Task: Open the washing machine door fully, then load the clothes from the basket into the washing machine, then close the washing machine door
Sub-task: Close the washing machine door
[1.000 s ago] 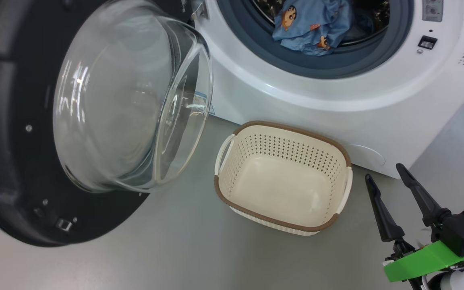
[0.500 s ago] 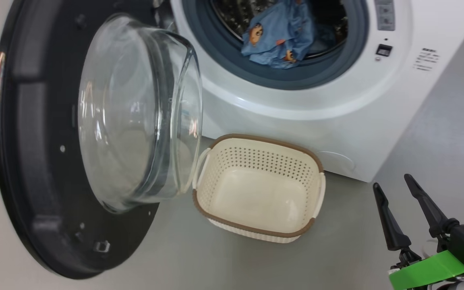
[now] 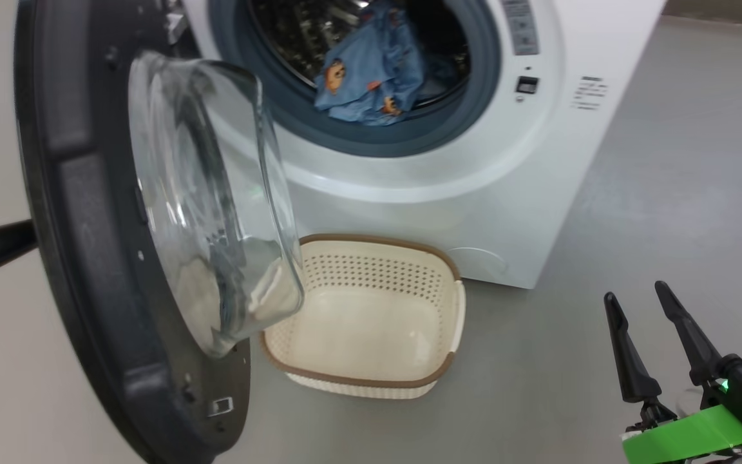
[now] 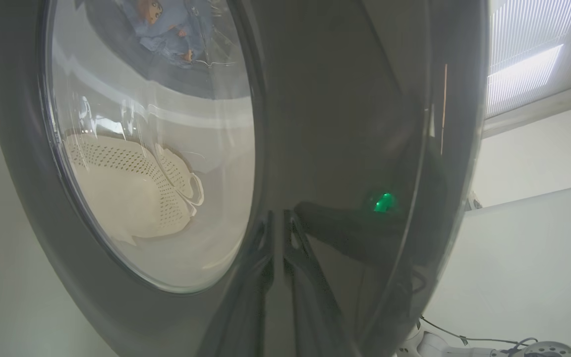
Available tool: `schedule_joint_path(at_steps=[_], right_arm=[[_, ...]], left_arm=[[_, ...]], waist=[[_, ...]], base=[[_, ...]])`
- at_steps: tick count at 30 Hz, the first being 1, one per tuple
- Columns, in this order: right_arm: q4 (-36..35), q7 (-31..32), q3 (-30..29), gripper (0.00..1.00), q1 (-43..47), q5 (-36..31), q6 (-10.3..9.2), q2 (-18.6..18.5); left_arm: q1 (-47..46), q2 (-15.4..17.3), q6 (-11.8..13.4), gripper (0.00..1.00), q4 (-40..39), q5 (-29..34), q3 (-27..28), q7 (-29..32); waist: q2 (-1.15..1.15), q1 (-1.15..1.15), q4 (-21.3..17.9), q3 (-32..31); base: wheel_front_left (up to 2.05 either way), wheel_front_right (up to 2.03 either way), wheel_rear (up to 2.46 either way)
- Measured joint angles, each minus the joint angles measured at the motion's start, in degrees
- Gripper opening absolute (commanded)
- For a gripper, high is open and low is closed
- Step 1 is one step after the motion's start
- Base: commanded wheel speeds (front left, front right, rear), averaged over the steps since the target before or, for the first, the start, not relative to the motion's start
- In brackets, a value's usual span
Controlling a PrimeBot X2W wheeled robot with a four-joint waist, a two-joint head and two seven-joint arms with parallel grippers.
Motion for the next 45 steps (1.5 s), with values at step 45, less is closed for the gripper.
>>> schedule_joint_path(at_steps=[45], right_arm=[[-1.8,0.0,-1.8,1.0,1.8,0.0,0.0,4.1]], left_arm=[[-3.7,-2.5,0.0,0.0,0.1,10.8,-1.9,-22.2]], waist=[[0.0,0.0,-24.5,2.4]], base=[[0.0,0.0,0.0]])
